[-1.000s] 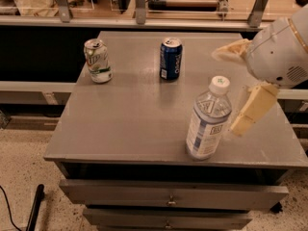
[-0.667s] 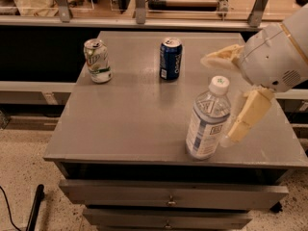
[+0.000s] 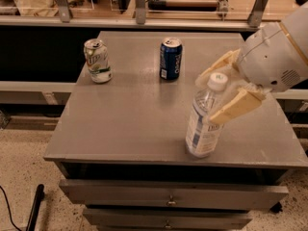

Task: Move blue plastic bottle near pepsi can

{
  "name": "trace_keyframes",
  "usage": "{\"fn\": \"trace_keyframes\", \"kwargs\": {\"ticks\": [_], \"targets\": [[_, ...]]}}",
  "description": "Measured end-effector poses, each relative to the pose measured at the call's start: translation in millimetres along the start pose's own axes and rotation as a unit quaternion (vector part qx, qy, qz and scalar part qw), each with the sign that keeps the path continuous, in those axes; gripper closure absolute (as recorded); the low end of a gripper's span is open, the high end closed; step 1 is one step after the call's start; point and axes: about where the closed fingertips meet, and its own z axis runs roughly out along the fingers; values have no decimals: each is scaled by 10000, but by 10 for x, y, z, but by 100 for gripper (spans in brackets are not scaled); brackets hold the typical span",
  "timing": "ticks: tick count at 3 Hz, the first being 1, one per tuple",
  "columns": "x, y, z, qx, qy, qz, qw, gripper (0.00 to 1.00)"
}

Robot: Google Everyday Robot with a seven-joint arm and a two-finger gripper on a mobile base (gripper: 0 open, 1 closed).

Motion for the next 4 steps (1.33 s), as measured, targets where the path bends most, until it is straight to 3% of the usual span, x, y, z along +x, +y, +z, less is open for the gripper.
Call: {"fn": "trace_keyframes", "kwargs": {"ticks": [1, 2, 3, 4], "targets": [[-16, 2, 5, 4, 2, -14, 10000, 65], [-61, -51, -90, 208, -313, 46, 9993, 88], [-147, -278, -394, 614, -446, 80, 9971, 100], [-247, -708, -820, 1197, -276, 129, 9923, 100]]}}
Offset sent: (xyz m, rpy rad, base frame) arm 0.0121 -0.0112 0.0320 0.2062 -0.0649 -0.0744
